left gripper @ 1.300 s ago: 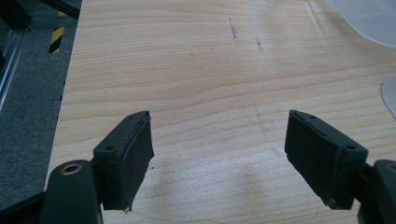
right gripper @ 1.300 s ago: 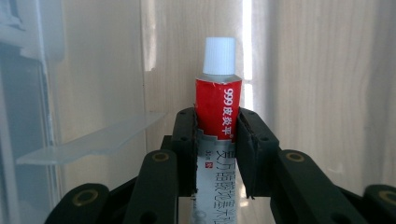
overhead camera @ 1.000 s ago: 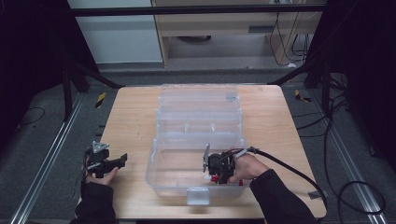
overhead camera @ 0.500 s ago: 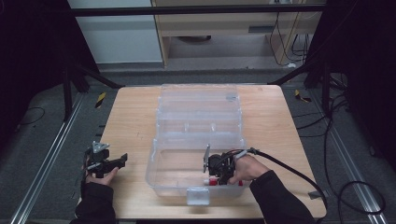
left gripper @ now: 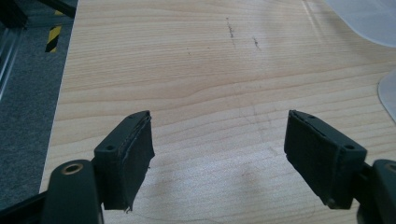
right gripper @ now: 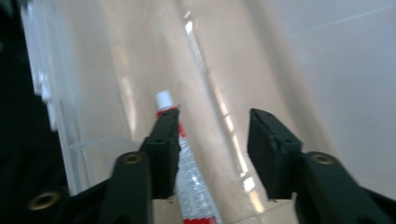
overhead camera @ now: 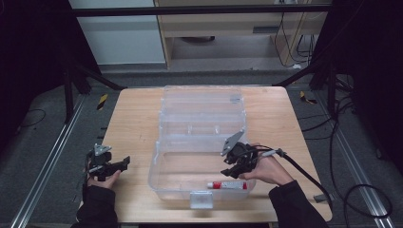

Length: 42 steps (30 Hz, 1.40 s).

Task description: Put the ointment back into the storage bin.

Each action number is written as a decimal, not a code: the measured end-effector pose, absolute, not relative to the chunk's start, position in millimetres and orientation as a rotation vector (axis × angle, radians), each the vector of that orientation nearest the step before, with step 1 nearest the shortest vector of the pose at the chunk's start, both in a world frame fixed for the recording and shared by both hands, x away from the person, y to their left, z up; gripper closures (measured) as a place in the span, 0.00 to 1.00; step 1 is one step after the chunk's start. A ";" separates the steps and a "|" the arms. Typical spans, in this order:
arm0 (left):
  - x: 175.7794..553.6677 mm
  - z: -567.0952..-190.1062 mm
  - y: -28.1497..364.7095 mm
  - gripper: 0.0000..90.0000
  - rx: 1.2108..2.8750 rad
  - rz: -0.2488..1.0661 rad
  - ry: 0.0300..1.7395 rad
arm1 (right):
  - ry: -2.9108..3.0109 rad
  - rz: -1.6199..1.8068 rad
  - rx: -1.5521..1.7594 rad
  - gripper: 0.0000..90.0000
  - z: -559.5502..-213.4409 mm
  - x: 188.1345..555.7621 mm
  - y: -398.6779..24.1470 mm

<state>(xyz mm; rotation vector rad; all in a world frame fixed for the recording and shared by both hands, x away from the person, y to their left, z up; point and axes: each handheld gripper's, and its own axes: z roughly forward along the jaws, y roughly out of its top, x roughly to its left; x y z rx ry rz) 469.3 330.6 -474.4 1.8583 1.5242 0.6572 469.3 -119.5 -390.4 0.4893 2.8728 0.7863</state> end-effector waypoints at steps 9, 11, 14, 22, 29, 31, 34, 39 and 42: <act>468.7 -474.0 329.4 0.38 1.862 0.644 1.523 | 2.543 1.094 0.731 0.44 -366.5 459.3 -167.0; 468.6 -473.9 329.4 0.39 1.860 0.643 1.525 | 2.485 1.136 0.789 0.40 -363.8 456.3 -179.4; 468.4 -473.6 329.3 0.40 1.859 0.644 1.528 | 2.390 1.174 0.867 0.36 -364.1 452.3 -196.5; 468.5 -474.0 329.8 0.37 1.858 0.647 1.531 | 2.164 1.225 1.080 0.23 -380.0 451.9 -238.0; 469.2 -475.0 330.0 0.32 1.859 0.654 1.535 | 2.027 1.193 1.241 0.18 -405.7 457.2 -263.3; 469.4 -475.2 329.8 0.31 1.858 0.653 1.536 | 1.998 1.160 1.293 0.17 -416.9 460.0 -272.2; 470.1 -475.9 329.0 0.30 1.861 0.651 1.533 | 1.969 1.142 1.335 0.17 -428.0 462.8 -281.4; 470.9 -476.9 328.4 0.29 1.867 0.647 1.531 | 1.965 1.098 1.373 0.15 -446.6 467.3 -292.1; 471.2 -477.3 328.8 0.29 1.866 0.646 1.530 | 1.957 1.084 1.398 0.14 -458.5 468.5 -298.6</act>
